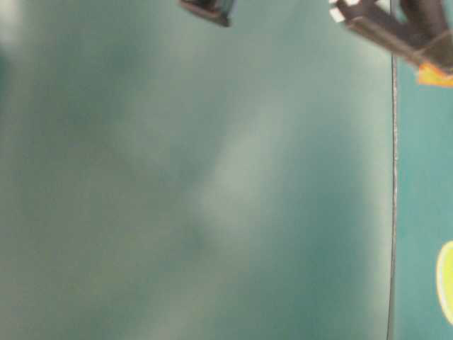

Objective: Move the block toward the cup with right arm.
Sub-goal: 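Lift the orange cube off the table with the right gripper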

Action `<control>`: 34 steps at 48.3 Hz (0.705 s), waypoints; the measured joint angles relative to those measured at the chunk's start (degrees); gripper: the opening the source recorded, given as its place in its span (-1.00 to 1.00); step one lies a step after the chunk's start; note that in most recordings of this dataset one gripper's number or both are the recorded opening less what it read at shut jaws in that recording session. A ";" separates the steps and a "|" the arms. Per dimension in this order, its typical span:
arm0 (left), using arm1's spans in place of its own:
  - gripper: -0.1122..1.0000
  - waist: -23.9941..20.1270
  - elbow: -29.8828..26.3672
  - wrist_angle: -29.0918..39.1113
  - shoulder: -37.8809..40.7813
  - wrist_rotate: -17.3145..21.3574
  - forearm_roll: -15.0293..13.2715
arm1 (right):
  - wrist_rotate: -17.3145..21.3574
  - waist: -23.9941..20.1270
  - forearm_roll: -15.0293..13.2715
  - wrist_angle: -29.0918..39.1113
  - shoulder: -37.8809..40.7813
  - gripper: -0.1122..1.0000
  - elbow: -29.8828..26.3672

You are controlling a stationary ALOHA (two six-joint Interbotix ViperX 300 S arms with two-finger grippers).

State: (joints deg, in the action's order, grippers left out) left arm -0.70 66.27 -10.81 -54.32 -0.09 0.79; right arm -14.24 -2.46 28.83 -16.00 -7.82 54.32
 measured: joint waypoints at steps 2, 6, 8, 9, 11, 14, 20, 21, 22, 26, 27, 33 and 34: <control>-0.76 0.00 0.00 0.00 0.00 -0.09 0.00 | -0.97 0.44 0.00 1.93 -0.97 -0.06 -0.70; -0.76 0.00 0.00 0.00 0.00 -0.18 0.00 | -2.64 1.49 -0.09 5.63 -2.81 -0.06 -2.11; -0.76 0.00 0.00 0.00 0.00 -0.18 0.00 | -3.34 2.02 -0.09 7.38 -3.69 -0.06 -2.81; -0.76 0.00 0.00 0.00 0.00 -0.26 0.00 | -3.60 2.20 -0.09 8.09 -4.04 -0.06 -3.16; -0.76 0.00 0.00 0.00 0.00 -0.26 0.00 | -4.04 2.81 -0.09 9.58 -4.75 -0.06 -3.78; -0.76 0.00 0.00 0.00 0.00 -0.26 0.00 | -4.39 3.52 -0.18 11.34 -5.98 -0.06 -4.48; -0.76 0.00 0.00 0.00 0.00 -0.35 0.00 | -4.57 4.57 -0.97 14.15 -8.00 -0.06 -5.36; -0.76 0.09 0.00 0.00 0.00 -0.35 0.00 | -4.48 4.66 -1.14 14.59 -8.35 -0.06 -5.45; -0.76 0.00 0.00 0.00 0.00 -0.35 0.00 | -4.57 4.75 -1.23 14.77 -8.53 -0.06 -5.45; -0.76 0.09 0.00 0.00 0.00 -0.35 0.00 | -4.66 4.92 -1.67 15.29 -9.40 -0.06 -5.89; -0.76 0.09 0.00 0.00 0.00 -0.35 0.00 | -4.66 4.92 -1.76 15.29 -9.49 -0.06 -6.06; -0.76 0.09 0.00 0.00 0.00 -0.35 0.00 | -4.66 5.01 -2.20 15.38 -9.23 -0.06 -7.38; -0.76 0.00 0.00 0.00 0.00 -0.35 0.00 | -4.66 5.01 -2.29 15.38 -9.05 -0.06 -7.73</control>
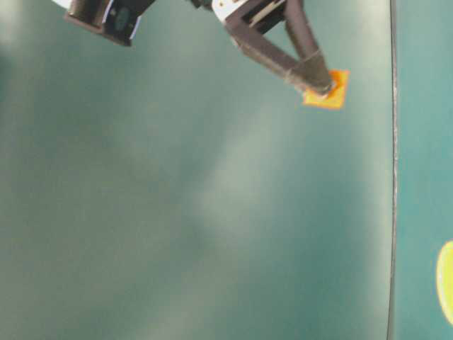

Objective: Move the block toward the cup with right arm.
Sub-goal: 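Lift the orange cube off the table with the right gripper, then carry the held cube left over the tape square to the orange cup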

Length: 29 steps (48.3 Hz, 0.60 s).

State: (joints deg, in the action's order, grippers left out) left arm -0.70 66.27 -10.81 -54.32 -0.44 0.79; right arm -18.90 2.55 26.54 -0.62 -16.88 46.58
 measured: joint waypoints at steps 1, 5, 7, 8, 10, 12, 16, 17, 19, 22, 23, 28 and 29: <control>-0.76 0.09 0.00 0.00 0.00 0.00 0.00 | 0.00 0.09 0.00 0.00 0.26 -0.06 -0.35; -0.76 0.09 0.00 -0.09 0.00 0.00 0.00 | -0.35 0.09 -0.18 0.00 1.67 -0.06 -1.67; -0.76 0.00 0.00 0.00 0.00 0.00 0.00 | -0.44 0.09 -0.26 0.00 2.55 -0.06 -2.55; -0.76 0.00 0.00 0.00 0.00 0.00 0.00 | -0.35 0.09 -0.35 0.00 2.99 -0.06 -2.90; -0.76 0.00 0.00 0.00 0.00 0.00 0.00 | -0.35 0.09 -0.53 0.00 3.87 -0.06 -3.69; -0.76 0.09 0.00 0.00 0.00 -0.09 0.00 | -0.44 0.09 -0.70 0.00 4.83 -0.06 -4.57; -0.76 0.00 0.00 0.00 0.00 0.00 0.00 | -0.44 0.09 -1.14 0.00 6.68 -0.06 -6.50; -0.76 0.09 0.00 0.00 0.00 0.00 0.00 | -0.44 0.09 -1.32 0.09 7.12 -0.06 -7.03; -0.76 0.00 0.00 0.00 0.00 -0.09 0.00 | -0.44 0.09 -1.67 0.18 8.00 -0.06 -8.09; -0.76 0.00 0.00 -0.09 0.00 -0.09 0.00 | -0.44 0.00 -2.11 0.26 9.67 -0.06 -9.84; -0.76 0.00 0.00 0.00 0.00 -0.09 0.00 | -0.44 0.09 -2.29 0.35 10.11 -0.06 -10.37; -0.76 0.00 0.00 -0.09 0.00 -0.18 0.00 | -0.44 0.09 -2.72 0.70 12.30 -0.06 -12.92; -0.76 0.00 0.00 0.00 0.00 -0.26 0.00 | -0.44 0.09 -2.72 0.79 12.66 -0.06 -13.45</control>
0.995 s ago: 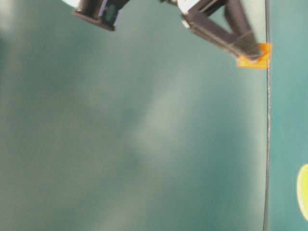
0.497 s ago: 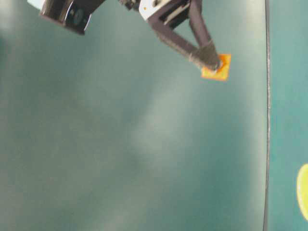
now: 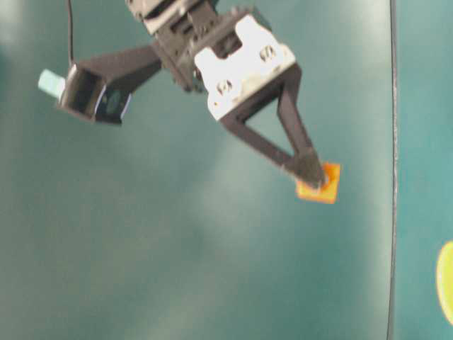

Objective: Move the block toward the cup with right arm.
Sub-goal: 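Carry the held cube left over the tape square to the orange cup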

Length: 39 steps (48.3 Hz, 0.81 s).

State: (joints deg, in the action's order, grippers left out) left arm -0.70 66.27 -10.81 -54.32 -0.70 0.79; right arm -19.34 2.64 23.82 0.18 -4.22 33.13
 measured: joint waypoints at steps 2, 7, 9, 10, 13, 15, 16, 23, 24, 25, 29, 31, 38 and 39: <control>-0.76 0.00 0.00 0.00 0.00 0.00 0.00 | -0.09 0.00 -0.18 0.09 0.70 -0.06 -0.97; -0.76 0.00 0.00 -0.09 0.00 0.00 0.00 | -0.09 -0.09 -0.70 0.26 2.55 -0.06 -3.60; -0.76 0.09 0.00 0.00 0.00 0.00 0.00 | -0.09 0.00 -0.97 0.44 3.16 -0.06 -4.48; -0.76 0.00 0.00 0.00 0.00 0.00 0.00 | -0.09 0.00 -1.05 0.53 3.43 -0.06 -4.83; -0.76 0.00 0.00 0.00 -0.09 0.00 0.00 | -0.09 0.00 -1.32 0.79 4.22 -0.06 -6.06; -0.76 0.00 0.00 0.00 0.00 0.00 0.00 | -0.18 0.00 -1.41 0.97 4.57 -0.06 -6.77; -0.76 0.00 0.00 0.00 0.00 0.00 0.00 | -0.18 0.00 -1.41 1.05 4.83 -0.06 -7.12; -0.76 0.00 0.00 0.00 0.00 0.00 0.00 | -0.18 0.00 -1.67 1.58 6.42 -0.06 -9.23; -0.76 0.09 0.00 0.00 0.00 0.00 0.00 | -0.18 0.00 -1.67 1.67 6.68 -0.06 -9.58; -0.76 0.00 0.00 0.00 0.00 0.00 0.00 | -0.18 0.00 -1.67 1.76 6.86 -0.06 -9.84; -0.76 0.00 0.00 0.00 0.00 0.00 0.00 | -0.26 0.09 -1.76 2.11 7.56 -0.06 -10.81; -0.76 0.00 0.00 0.00 -0.09 0.00 0.00 | -0.26 0.18 -1.76 2.20 7.91 -0.06 -11.25; -0.76 0.00 0.00 0.00 0.00 0.00 0.00 | -0.35 0.26 -1.76 3.08 9.05 -0.06 -12.74; -0.76 0.00 0.00 0.00 -0.09 0.00 0.00 | -0.44 0.35 -1.76 3.25 9.23 -0.06 -13.01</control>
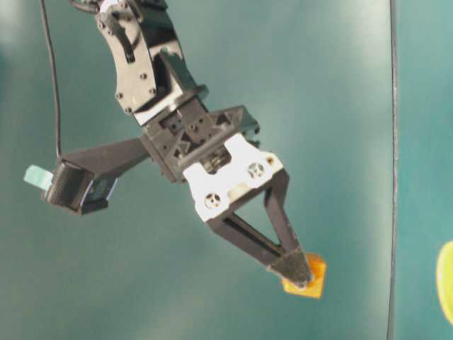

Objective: Move the block toward the cup with right arm.
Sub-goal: 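Carry the held cube left over the tape square to the orange cup, then hold the cube above the orange cup's opening with the right gripper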

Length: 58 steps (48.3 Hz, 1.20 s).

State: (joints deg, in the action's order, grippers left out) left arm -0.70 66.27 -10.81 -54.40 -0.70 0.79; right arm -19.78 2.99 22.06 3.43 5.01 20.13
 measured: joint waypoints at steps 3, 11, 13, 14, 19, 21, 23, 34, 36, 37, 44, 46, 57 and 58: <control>-0.76 0.00 0.00 0.00 0.09 0.00 0.00 | 0.09 0.09 -0.09 0.44 0.53 -0.06 -0.88; -0.76 0.09 0.00 0.00 0.00 0.00 0.00 | 0.09 0.26 -0.18 1.85 1.85 -0.06 -2.81; -0.76 0.00 0.00 0.00 0.09 0.00 0.00 | 0.09 0.35 -0.26 2.29 2.20 -0.06 -3.25; -0.76 0.00 0.00 0.00 0.00 0.00 0.00 | 0.09 0.35 -0.44 2.37 2.29 -0.06 -3.52; -0.76 0.00 0.00 0.00 0.09 0.00 0.00 | 0.09 0.35 -0.88 2.90 2.81 -0.06 -4.13; -0.76 0.00 0.00 0.00 0.00 0.00 0.00 | 0.09 0.35 -0.97 2.90 2.81 -0.06 -4.31; -0.76 0.00 0.00 0.00 0.09 0.00 0.00 | 0.09 0.35 -0.97 2.99 2.81 -0.06 -4.31; -0.76 0.00 0.00 0.00 0.09 0.00 0.00 | 0.09 0.44 -1.05 2.99 2.81 -0.06 -4.31; -0.76 0.00 0.00 0.00 0.00 0.00 0.00 | 0.09 0.53 -0.97 2.99 2.81 -0.06 -4.31; -0.76 0.00 0.00 0.00 0.00 0.09 0.00 | 0.09 0.53 -1.05 2.99 2.81 -0.06 -4.39; -0.76 0.00 0.00 0.00 0.09 0.00 0.00 | 0.09 0.53 -0.97 2.99 2.81 -0.06 -4.31; -0.76 0.00 0.00 0.00 0.09 0.00 0.00 | 0.09 0.53 -1.05 3.08 2.81 -0.06 -4.39; -0.76 0.00 0.00 0.00 0.09 0.00 0.00 | 0.09 0.53 -1.05 3.08 2.81 -0.06 -4.31; -0.76 0.00 0.00 -0.09 0.00 0.09 0.00 | 0.09 0.53 -1.05 3.08 2.81 -0.06 -4.31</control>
State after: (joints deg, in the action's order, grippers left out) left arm -0.70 66.27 -10.90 -54.40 -0.62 0.79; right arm -19.69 3.52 21.01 6.50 7.82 15.82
